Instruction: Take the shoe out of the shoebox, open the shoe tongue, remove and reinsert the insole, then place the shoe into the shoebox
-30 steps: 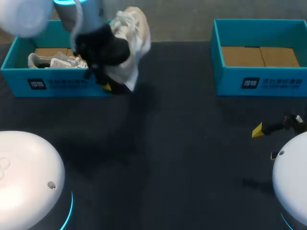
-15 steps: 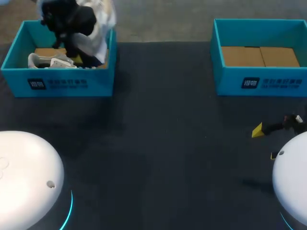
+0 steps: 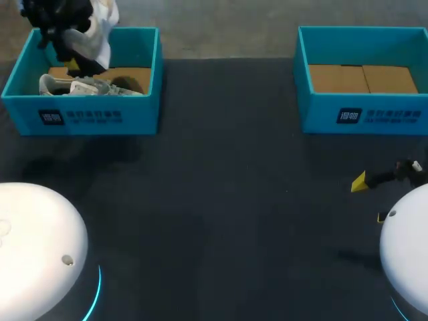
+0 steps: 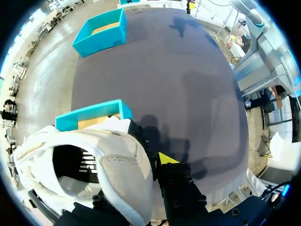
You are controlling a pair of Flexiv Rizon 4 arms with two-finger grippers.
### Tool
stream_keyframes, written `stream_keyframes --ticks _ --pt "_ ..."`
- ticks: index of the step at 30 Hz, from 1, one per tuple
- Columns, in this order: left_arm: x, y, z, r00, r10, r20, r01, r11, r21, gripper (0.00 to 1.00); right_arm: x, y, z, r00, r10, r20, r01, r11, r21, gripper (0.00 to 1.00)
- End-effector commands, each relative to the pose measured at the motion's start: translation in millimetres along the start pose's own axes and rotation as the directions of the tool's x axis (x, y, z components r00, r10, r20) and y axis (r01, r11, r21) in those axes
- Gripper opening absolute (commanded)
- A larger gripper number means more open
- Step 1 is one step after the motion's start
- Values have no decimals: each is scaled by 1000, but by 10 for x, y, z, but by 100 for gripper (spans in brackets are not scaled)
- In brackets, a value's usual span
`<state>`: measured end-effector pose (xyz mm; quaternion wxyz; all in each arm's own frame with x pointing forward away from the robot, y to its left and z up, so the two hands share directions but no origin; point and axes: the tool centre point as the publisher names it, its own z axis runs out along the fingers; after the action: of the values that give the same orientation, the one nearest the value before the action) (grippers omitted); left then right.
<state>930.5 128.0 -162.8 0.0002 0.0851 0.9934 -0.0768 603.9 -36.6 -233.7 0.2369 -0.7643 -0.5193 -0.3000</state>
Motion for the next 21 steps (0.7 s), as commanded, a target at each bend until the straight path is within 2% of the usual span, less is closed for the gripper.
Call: stream_keyframes --ticks 1,8,9,21 --pt "-158 168 -111 1000 -15 -9 15 1000 10 0 0 -109 -71 1000 1 1 -1 1000 -16 100" --pt "-320 388 -166 999 -40 4 40 999 -7 0 0 -109 -71 1000 1 1 -1 1000 -16 100" --pt "-360 462 -166 997 -54 50 55 998 -23 0 0 -109 -71 1000 1 1 -1 1000 -16 100" --pt "-360 462 -166 997 -54 50 55 998 -23 0 0 -109 -71 1000 1 1 -1 1000 -16 100"
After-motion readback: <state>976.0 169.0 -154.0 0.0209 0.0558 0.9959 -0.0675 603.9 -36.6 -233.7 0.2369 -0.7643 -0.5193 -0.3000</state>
